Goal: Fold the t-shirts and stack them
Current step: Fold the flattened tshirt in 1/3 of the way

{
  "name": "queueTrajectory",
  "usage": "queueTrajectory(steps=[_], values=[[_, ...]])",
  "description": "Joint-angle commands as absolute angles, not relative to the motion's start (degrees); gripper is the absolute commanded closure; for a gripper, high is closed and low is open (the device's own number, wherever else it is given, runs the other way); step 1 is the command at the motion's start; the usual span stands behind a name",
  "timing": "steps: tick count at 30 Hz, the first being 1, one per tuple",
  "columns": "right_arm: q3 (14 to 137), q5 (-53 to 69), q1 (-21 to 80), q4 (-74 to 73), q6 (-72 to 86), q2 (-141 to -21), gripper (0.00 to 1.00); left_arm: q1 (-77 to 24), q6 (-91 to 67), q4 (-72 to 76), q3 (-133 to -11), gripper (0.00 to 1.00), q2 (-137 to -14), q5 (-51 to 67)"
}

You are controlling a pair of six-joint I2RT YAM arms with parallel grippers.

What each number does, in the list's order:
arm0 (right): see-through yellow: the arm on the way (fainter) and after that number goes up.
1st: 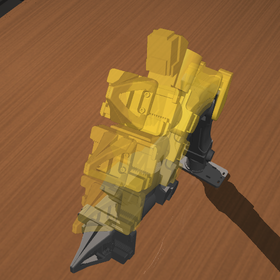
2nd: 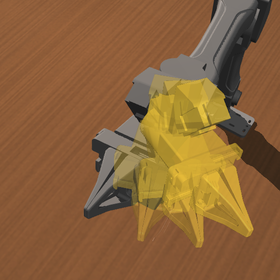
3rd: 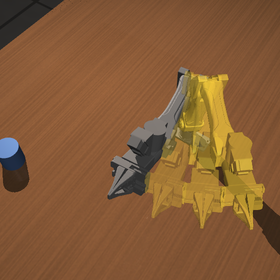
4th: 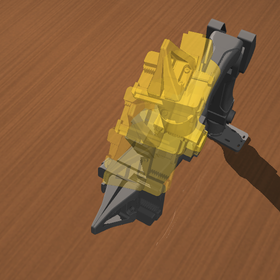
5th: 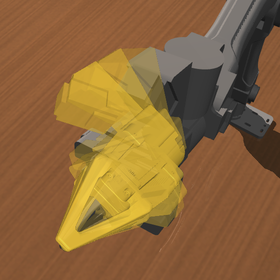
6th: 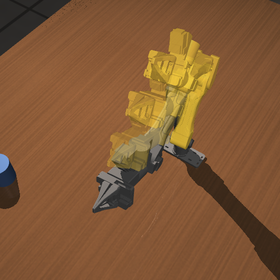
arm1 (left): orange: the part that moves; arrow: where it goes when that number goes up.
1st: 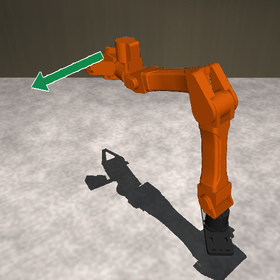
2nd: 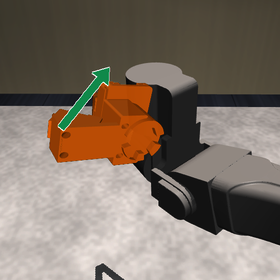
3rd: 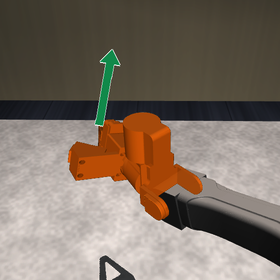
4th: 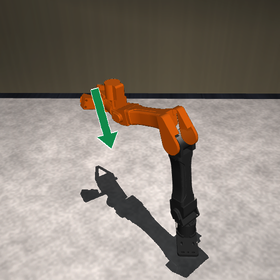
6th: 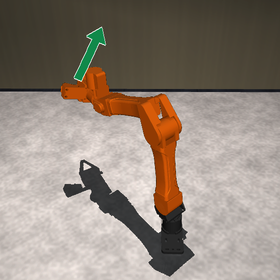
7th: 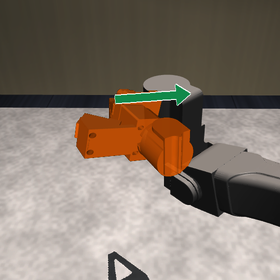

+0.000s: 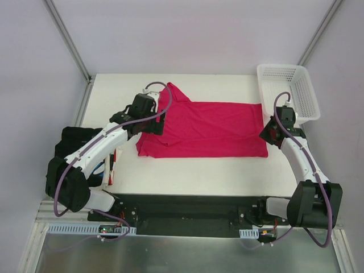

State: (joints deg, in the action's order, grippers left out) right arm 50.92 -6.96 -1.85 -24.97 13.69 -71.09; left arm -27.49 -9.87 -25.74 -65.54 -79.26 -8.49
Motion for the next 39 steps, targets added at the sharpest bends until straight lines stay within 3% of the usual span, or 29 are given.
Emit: queueTrajectory(steps=[1, 4, 13, 16, 39], values=[[51.2, -4.5, -0.5, -21.9, 15.6, -70.0, 0.76, -29.5, -4.8, -23.6, -65.0, 0.19, -81.8, -0.1], [51.2, -3.7, -0.4, -21.8, 15.5, -70.0, 0.77, -31.8, 0.5, -23.6, -67.2, 0.27, -85.7, -0.8], [51.2, -4.0, -0.5, -21.6, 14.9, -69.3, 0.79, -35.2, 11.1, -23.5, -73.5, 0.31, -96.4, -4.6], [50.8, -4.2, -0.5, -21.5, 14.7, -69.3, 0.79, -35.3, 11.4, -23.0, -73.7, 0.38, -98.3, -4.2], [49.7, -4.8, -1.8, -21.4, 13.7, -68.6, 0.80, -39.6, 9.6, -21.7, -68.6, 0.42, -102.7, -7.8]])
